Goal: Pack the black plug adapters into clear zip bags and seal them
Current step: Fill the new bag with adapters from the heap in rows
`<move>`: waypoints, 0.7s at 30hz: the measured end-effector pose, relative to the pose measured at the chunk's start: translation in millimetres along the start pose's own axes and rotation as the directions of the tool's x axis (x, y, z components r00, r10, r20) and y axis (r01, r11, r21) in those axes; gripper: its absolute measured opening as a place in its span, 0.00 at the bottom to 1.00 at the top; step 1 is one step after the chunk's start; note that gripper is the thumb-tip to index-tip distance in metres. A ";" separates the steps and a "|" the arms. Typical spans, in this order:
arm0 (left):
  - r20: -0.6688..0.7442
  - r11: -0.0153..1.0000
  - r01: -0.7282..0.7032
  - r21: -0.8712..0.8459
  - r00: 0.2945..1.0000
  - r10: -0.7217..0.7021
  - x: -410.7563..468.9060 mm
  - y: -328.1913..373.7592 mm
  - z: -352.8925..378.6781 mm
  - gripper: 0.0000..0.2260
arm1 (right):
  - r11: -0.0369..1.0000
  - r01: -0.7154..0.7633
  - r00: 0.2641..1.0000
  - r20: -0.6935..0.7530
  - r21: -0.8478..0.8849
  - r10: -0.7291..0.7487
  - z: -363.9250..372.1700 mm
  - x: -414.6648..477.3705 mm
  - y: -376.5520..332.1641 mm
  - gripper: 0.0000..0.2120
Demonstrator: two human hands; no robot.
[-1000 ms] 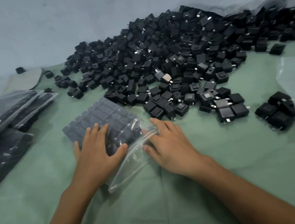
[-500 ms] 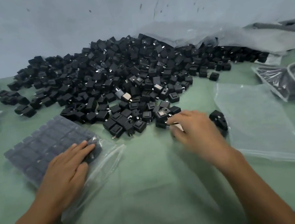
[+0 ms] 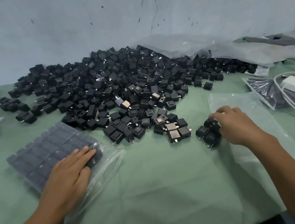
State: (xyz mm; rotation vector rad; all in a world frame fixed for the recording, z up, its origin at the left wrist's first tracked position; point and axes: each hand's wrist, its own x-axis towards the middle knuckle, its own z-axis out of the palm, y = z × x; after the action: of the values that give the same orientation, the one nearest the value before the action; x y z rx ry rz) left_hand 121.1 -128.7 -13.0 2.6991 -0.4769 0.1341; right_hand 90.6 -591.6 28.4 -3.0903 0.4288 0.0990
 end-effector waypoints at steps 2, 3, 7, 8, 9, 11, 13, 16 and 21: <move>-0.003 1.000 -0.003 0.008 1.000 0.003 0.0 0.1 0.4 0.26 | 0.995 0.070 0.995 0.076 -0.073 -0.064 -9.6 6.0 -4.7 0.28; -0.004 1.000 -0.002 0.011 1.000 0.003 0.0 0.0 0.6 0.26 | 0.995 0.091 0.988 0.133 -0.049 -0.084 -13.1 8.2 -8.3 0.28; -0.001 1.000 -0.001 0.013 1.000 0.001 0.0 -1.1 1.7 0.26 | 0.987 0.144 0.968 0.195 0.071 -0.155 0.8 4.3 -33.1 0.26; -0.003 1.000 0.002 0.014 1.000 -0.002 0.0 -1.4 1.9 0.26 | 0.984 0.138 0.978 0.141 0.111 -0.153 8.9 1.4 -40.3 0.25; -0.006 1.000 0.004 0.014 1.000 -0.004 0.5 -1.7 2.2 0.26 | 0.979 0.125 0.987 0.081 0.164 -0.140 16.6 -1.7 -47.2 0.24; -0.001 1.000 0.007 0.025 1.000 -0.007 0.6 -2.4 2.9 0.26 | 0.959 0.117 0.993 -0.063 0.257 -0.105 33.4 -7.0 -58.8 0.21; 0.006 0.999 0.009 0.041 1.000 -0.010 1.3 -3.1 3.7 0.26 | 0.933 0.111 0.979 -0.201 0.341 -0.042 47.2 -8.3 -69.3 0.20; 0.015 0.999 0.015 0.044 1.000 -0.015 1.4 -3.0 3.8 0.26 | 0.837 0.080 0.958 -0.272 0.542 0.085 54.0 0.6 -93.0 0.19; 0.032 0.999 0.023 0.031 0.999 -0.024 0.5 -0.5 1.2 0.26 | 0.695 0.108 0.970 -0.228 0.710 0.082 49.2 19.5 -150.3 0.26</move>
State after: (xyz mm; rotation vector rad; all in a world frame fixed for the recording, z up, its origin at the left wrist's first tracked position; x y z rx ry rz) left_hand 121.8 -128.9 -14.2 2.7394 -0.4557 0.0915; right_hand 147.4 -450.8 -20.3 -2.3104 0.3366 -0.3717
